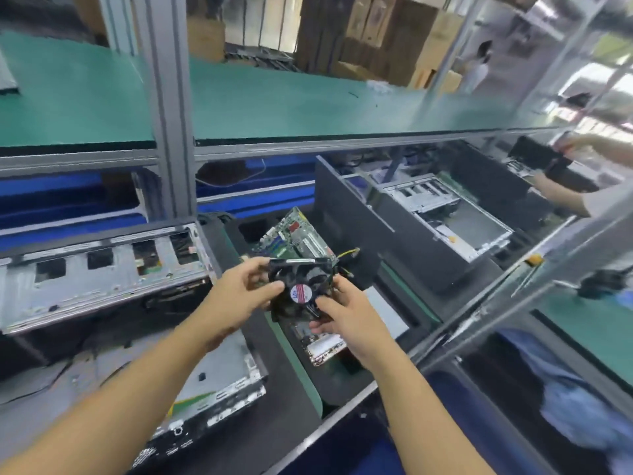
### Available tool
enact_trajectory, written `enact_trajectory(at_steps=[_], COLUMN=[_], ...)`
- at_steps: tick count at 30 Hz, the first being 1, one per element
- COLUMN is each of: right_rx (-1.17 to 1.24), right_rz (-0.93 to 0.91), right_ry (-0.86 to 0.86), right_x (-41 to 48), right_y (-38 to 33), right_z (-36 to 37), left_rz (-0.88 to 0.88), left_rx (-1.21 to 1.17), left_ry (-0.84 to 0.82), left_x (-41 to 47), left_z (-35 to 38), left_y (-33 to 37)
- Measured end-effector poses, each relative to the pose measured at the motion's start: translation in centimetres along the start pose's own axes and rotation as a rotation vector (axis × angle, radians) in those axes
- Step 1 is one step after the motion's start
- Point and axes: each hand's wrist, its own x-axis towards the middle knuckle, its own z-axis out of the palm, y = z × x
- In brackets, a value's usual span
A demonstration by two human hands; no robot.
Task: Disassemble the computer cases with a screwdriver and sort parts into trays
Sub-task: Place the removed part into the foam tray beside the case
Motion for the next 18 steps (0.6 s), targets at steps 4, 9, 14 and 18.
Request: enact_trajectory(at_steps=[4, 9, 14, 18], right_rx=[0.257, 0.300, -0.004, -0.304], right_rz=[0.119, 0.164, 0.165, 0.178], right_ry=[-0.145, -0.040, -0.129, -0.199], right_x=[-1.1, 2.3, 7.8, 11.9], right_y=[1.6, 3.8, 2.1, 0.9], right_z=[-3.3, -4.9, -7.0, -7.3], left_rz=[0.089, 0.128, 0.071, 0.128], left_rx=[0.166, 0.324, 0.459, 0.723], left_ry=[-0.111, -0.261, -0.365, -0.193], left_x=[1.4, 4.8, 8.7, 10.5], left_z=[2.5, 4.7, 4.5, 4.6], left_y=[-0.5, -1.0, -0.9, -1.2])
